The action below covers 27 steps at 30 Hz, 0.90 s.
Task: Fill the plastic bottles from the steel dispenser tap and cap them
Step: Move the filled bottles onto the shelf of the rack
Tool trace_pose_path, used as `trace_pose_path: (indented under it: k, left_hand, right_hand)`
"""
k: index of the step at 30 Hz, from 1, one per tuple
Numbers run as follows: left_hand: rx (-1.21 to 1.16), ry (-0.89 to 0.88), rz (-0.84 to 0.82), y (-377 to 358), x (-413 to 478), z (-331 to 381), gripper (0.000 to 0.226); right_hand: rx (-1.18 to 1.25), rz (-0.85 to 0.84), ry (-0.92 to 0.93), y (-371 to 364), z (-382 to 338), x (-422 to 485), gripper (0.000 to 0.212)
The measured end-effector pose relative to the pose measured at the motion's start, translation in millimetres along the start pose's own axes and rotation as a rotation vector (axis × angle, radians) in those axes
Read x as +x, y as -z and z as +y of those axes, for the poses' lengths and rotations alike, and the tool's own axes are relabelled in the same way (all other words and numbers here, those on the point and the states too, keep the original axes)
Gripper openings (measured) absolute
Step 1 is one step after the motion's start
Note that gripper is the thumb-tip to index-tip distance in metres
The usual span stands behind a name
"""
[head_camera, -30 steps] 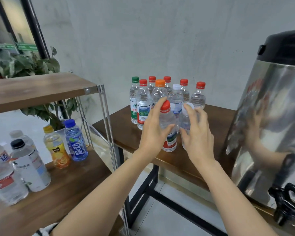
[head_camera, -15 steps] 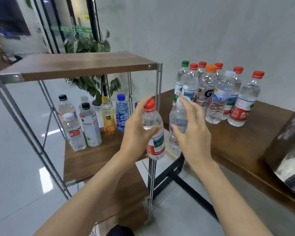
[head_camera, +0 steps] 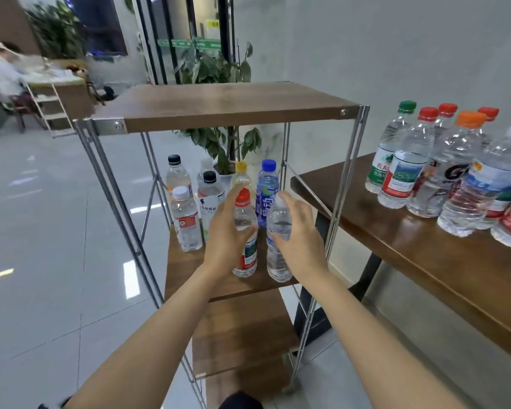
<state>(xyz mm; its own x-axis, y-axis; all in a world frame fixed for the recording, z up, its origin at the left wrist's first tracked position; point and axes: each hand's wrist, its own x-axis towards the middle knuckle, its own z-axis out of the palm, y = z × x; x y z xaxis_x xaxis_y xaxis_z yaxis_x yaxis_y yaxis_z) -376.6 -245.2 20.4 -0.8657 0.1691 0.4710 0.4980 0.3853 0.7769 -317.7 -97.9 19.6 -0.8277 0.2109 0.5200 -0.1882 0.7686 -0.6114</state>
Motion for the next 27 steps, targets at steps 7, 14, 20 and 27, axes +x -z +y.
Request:
trace_pose_path:
  k: [7, 14, 20, 27]
  left_hand:
    - [0.055, 0.08, 0.046, -13, 17, -30, 0.086]
    - [0.137, 0.051, 0.036, -33, 46, -43, 0.086]
    - [0.171, 0.027, 0.061, -48, 69, -53, 0.091]
    - [0.222, 0.06, 0.092, -61, 84, -57, 0.094]
  right_hand:
    - [0.13, -0.071, -0.092, -32, 26, 29, 0.077]
    - [0.163, -0.093, -0.057, -40, 46, 60, 0.074]
    - [0.165, -0.122, -0.019, -51, 64, 83, 0.078]
    - [0.145, -0.128, 0.069, -62, 80, 105, 0.081]
